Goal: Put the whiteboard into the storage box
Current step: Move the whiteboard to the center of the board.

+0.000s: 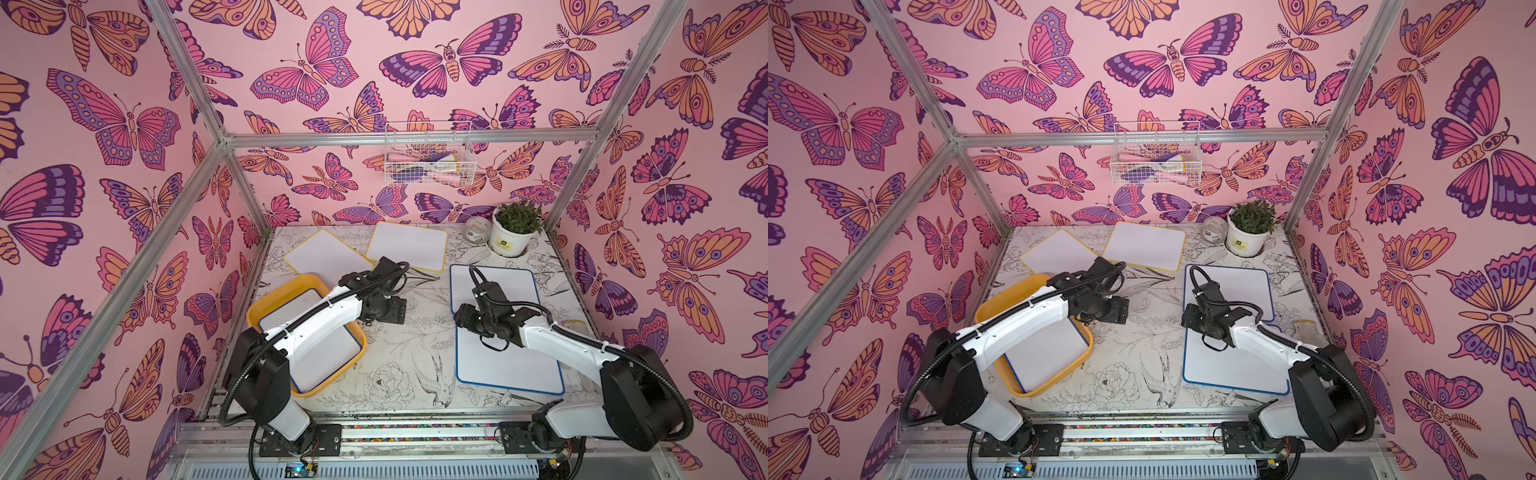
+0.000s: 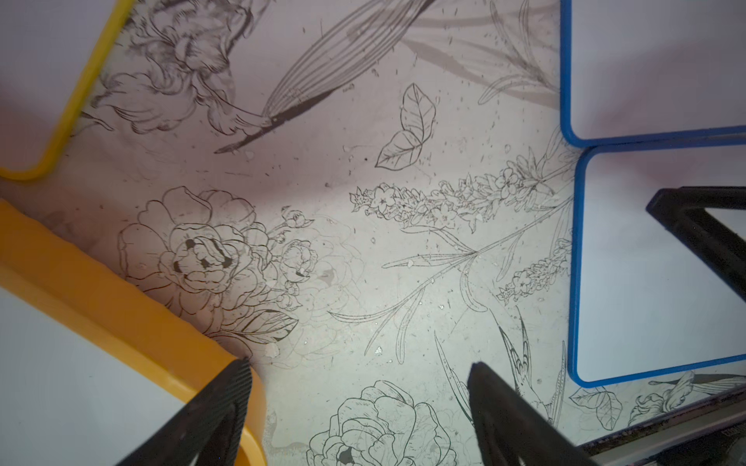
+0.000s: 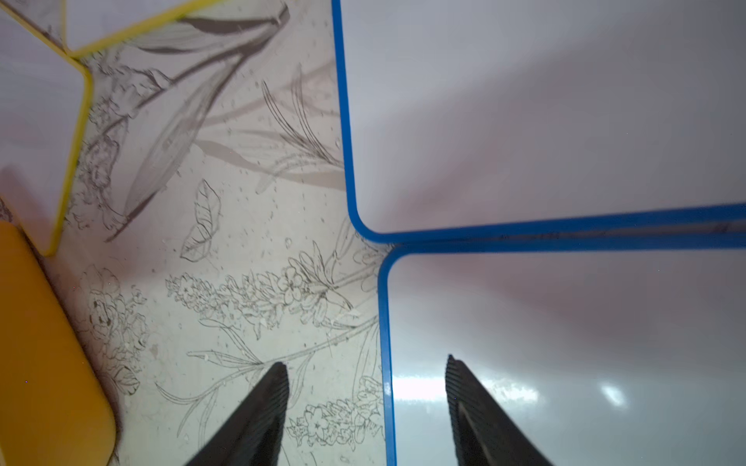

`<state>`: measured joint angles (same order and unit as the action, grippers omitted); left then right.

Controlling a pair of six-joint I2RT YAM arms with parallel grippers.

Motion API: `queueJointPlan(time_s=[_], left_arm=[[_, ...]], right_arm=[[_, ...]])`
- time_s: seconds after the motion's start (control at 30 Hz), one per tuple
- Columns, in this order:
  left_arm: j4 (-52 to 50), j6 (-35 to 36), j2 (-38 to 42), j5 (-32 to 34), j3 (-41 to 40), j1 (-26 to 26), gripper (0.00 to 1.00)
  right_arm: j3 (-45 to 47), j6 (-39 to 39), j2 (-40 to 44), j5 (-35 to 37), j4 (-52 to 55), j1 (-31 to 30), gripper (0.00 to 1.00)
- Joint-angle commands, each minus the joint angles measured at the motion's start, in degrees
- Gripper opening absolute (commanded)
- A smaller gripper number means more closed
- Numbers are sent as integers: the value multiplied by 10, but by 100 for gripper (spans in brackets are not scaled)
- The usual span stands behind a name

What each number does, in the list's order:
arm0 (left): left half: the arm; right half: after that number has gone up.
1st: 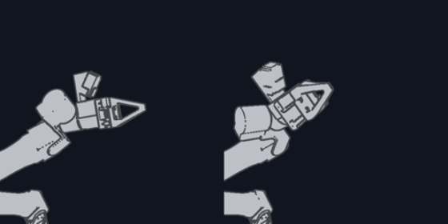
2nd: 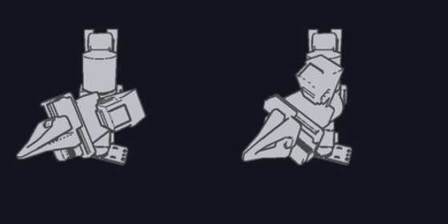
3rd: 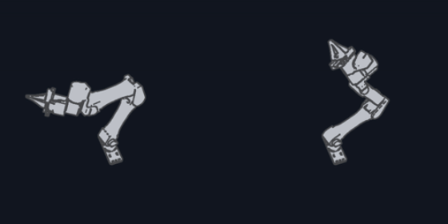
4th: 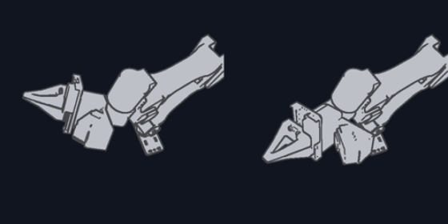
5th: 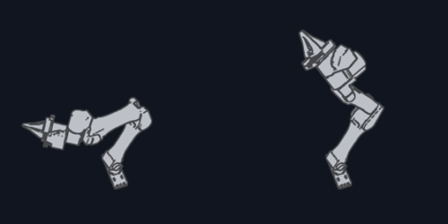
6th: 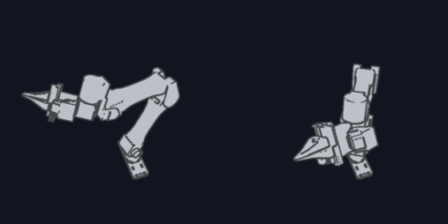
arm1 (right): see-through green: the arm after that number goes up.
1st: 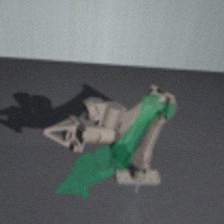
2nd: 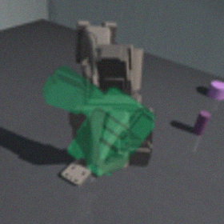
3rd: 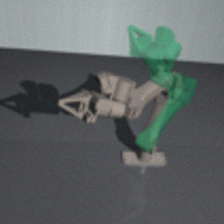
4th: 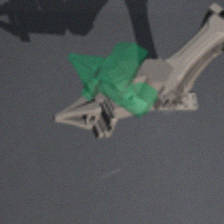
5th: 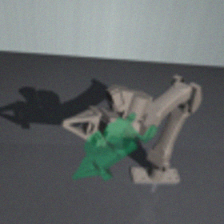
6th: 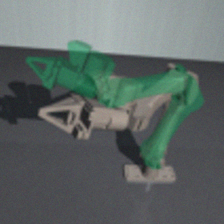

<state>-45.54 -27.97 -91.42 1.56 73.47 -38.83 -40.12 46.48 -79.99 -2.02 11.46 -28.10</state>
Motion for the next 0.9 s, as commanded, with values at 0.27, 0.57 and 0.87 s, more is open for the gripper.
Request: queueJointPlan(time_s=[0.27, 0.57, 0.87], left_arm=[[-27, -6, 47, 23, -11, 6, 90], [-42, 2, 106, 7, -48, 80, 91], [-59, 20, 153, -9, -59, 182, 91]], right_arm=[[15, 111, -81, -8, -72, -68, 72], [-63, 139, -188, 1, -101, -146, 73], [-252, 125, -310, -45, -130, -212, 73]])
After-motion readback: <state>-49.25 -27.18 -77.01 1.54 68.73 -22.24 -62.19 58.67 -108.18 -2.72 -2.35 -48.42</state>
